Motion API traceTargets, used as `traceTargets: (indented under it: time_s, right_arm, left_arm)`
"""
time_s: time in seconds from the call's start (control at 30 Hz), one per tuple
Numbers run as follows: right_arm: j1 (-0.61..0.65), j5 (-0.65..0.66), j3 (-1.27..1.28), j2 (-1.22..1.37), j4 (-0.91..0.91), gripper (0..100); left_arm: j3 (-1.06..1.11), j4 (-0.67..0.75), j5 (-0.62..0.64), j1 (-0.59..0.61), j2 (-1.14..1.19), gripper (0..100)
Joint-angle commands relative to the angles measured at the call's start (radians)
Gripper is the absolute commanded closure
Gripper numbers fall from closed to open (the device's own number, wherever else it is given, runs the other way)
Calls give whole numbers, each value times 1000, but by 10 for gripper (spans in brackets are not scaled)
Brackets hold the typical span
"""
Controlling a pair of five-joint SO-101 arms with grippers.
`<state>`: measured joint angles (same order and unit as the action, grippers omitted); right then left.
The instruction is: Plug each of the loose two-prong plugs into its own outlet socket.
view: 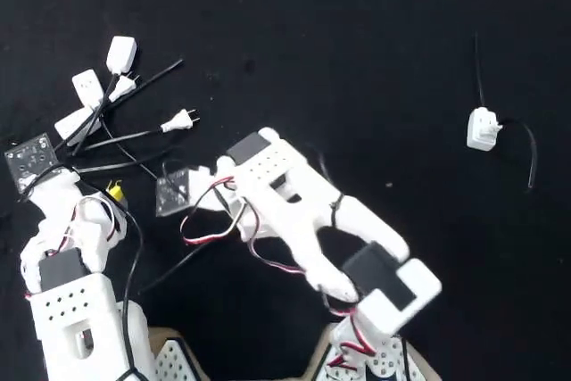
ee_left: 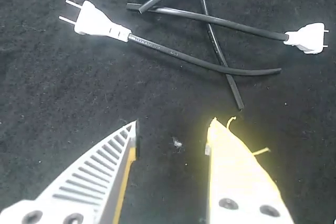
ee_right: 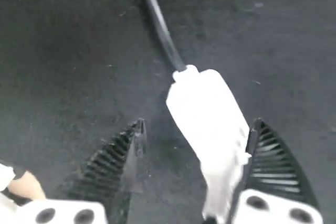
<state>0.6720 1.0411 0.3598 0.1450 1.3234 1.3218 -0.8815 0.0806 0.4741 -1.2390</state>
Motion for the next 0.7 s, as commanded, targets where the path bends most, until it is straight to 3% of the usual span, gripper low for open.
traceTargets:
  time_s: [0.0,0.17,0.23,0.3,0.33,0.4,0.53,0.67]
  right_arm:
    - [-14,23,-28,50,-74,705]
    - [-69,18,-27,82,-155,725]
    - [-86,15,-30,84,-161,800]
    - [-106,-20,-35,84,-180,936]
    - [-123,-57,-42,84,-192,997]
    - [-183,-146,-56,82,-196,962]
    - [-341,-299,-117,54,-193,988]
    - [-555,-632,-231,4,-34,987]
  left_arm:
    - [-15,-3,11,1,-14,780]
    - [-15,-3,11,1,-14,780]
    - [-15,-3,11,1,-14,780]
    - [-15,-3,11,1,-17,780]
    - [-15,-3,11,1,-18,780]
    - [-15,-3,11,1,-20,780]
    - [-15,-3,11,-1,-18,780]
    - [-15,-3,11,-1,-18,780]
